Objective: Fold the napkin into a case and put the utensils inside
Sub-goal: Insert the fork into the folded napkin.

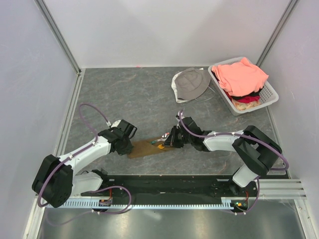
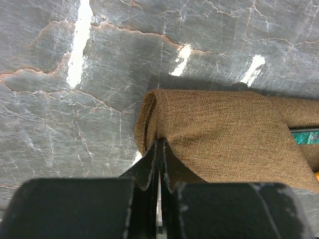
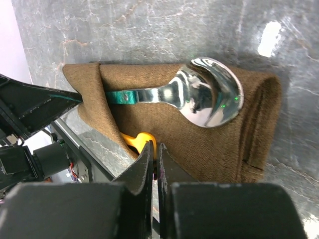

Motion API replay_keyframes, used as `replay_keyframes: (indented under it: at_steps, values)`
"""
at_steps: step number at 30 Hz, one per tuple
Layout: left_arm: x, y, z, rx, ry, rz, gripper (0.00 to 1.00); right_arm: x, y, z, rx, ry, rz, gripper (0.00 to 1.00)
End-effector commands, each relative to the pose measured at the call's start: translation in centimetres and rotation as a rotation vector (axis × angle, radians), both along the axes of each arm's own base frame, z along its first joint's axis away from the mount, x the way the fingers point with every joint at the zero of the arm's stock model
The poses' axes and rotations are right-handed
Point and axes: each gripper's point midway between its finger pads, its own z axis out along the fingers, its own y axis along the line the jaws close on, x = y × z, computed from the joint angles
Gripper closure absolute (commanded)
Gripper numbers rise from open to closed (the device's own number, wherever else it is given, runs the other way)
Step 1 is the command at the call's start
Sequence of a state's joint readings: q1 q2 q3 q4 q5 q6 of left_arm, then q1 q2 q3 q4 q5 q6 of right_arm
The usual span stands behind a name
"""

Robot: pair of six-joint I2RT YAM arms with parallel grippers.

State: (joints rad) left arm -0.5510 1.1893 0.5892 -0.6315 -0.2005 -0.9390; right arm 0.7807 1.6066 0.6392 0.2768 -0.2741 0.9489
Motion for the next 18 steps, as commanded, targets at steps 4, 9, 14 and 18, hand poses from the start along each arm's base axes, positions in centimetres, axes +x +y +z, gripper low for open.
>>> replay_keyframes:
  at_steps: [4,9,14,18]
  values:
    - [0.2,-1.2,1.4,-0.095,-0.047,0.012,0.98,0.7,0.6,1.0,-0.025,-0.055,0.028,0.78]
    - [0.8,-2.1,4.0,-0.171,-0.134,-0.022,0.85,0.9,-0.4,2.4,-0.074,-0.111,0.039,0.55]
    - [1.2,-2.8,6.7,-0.228,-0.219,-0.067,0.66,1.8,-1.5,4.5,-0.135,-0.193,0.029,0.38]
    - [1.4,-4.0,8.9,-0.280,-0.270,-0.153,0.60,1.8,-2.9,5.2,-0.198,-0.216,0.027,0.32]
